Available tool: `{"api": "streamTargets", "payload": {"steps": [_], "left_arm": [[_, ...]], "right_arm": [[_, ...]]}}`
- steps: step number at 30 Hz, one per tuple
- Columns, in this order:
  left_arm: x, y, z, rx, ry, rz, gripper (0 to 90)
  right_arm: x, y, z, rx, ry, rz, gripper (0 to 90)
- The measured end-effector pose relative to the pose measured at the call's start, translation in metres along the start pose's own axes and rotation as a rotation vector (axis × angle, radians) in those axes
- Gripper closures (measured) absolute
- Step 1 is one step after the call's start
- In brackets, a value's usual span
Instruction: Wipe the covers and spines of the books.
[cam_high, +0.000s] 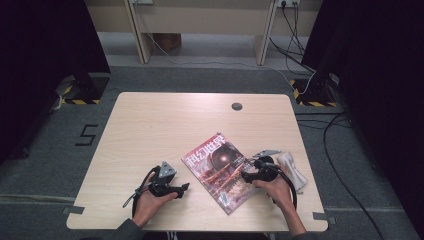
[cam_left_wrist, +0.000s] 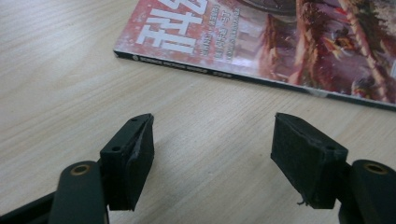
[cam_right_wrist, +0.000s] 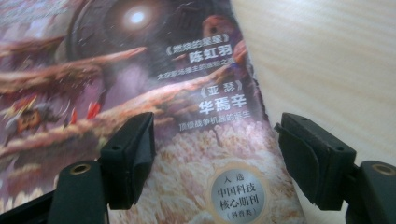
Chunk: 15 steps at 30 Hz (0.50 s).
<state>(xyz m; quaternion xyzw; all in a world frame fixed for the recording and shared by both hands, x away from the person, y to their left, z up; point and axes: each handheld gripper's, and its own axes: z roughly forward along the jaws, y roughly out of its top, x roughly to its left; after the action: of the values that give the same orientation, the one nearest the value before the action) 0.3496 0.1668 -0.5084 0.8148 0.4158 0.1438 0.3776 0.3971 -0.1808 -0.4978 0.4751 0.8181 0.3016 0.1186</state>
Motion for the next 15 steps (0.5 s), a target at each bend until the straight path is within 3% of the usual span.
{"api": "streamTargets", "payload": {"steps": [2, 6, 15], "left_arm": [[-0.001, 0.0, 0.0, -0.003, -0.003, 0.002, 30.0], [-0.002, 0.001, 0.0, -0.003, -0.007, -0.001, 30.4], [-0.006, 0.003, 0.002, -0.009, -0.021, 0.004, 31.4]], "right_arm": [[0.006, -0.004, -0.004, 0.009, 0.008, -0.03, 28.3], [0.015, -0.014, -0.008, 0.004, 0.04, -0.043, 28.3], [0.03, -0.024, -0.014, 0.004, 0.064, -0.072, 27.0]]}}
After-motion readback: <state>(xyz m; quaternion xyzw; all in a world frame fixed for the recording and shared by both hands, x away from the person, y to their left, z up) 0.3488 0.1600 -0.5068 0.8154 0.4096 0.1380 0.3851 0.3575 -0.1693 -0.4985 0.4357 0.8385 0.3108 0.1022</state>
